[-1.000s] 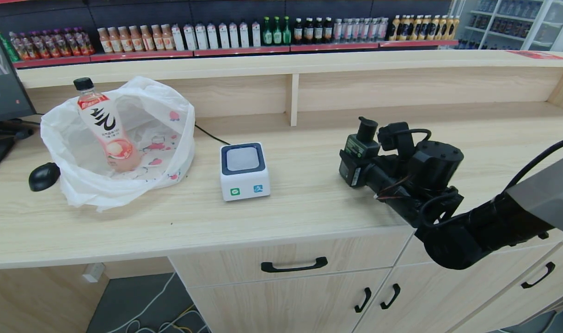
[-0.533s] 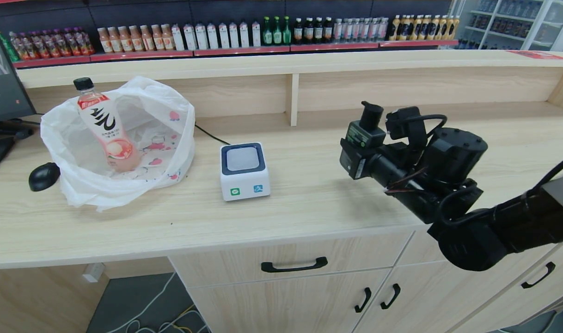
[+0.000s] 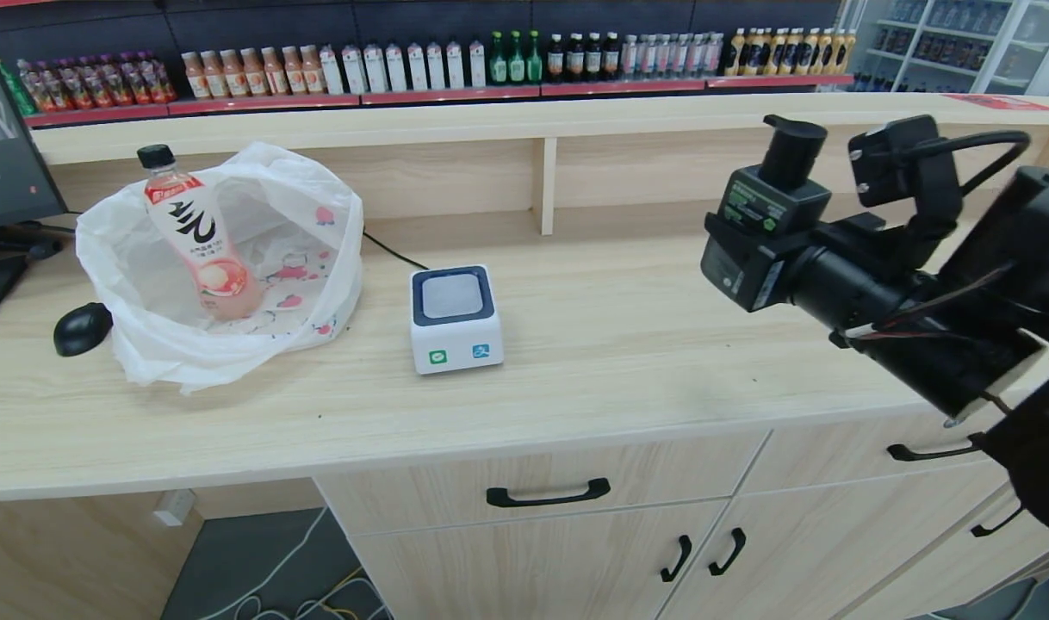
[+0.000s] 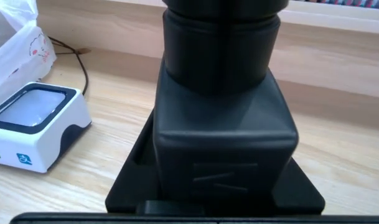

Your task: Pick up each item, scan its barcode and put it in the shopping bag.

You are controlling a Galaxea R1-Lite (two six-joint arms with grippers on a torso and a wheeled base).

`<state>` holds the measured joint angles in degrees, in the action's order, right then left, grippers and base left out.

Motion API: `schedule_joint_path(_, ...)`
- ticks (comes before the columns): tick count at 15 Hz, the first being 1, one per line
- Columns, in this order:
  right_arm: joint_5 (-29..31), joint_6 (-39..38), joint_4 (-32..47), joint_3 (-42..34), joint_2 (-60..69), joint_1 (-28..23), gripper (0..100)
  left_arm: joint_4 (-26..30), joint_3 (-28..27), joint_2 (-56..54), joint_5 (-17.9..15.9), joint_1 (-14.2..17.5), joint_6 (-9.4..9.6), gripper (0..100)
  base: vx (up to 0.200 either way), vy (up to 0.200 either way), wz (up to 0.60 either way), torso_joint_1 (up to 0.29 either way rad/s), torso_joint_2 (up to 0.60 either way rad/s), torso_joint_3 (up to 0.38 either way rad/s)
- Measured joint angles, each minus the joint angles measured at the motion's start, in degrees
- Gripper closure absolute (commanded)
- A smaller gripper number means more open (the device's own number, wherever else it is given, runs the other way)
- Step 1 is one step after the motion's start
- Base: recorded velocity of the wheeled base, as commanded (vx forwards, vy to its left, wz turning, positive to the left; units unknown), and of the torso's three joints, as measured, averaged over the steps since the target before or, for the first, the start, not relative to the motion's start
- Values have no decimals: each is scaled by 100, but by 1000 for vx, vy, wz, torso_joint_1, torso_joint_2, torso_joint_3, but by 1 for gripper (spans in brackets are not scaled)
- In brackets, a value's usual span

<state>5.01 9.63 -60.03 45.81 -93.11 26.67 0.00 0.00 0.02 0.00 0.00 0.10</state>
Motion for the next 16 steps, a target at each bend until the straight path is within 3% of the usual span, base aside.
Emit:
schedule_joint_path(6,16,-101,55,-919,1029,11,100,0,0,0,0,0,0,0,0,0,0,0,0,0)
schedule_joint_path(9,-574,-479,24,-1269,1200,9,100,0,0,0,0,0,0,0,0,0,0,0,0,0)
schedule_joint_path(14,-1904,-2022,-126,-1456,1263,130,100,0,0,0,0,0,0,0,0,0,0,0,0,0)
schedule_joint_path(16,-2108,-2553,-418,-1514,1189,345,100,0,0,0,0,0,0,0,0,0,0,0,0,0)
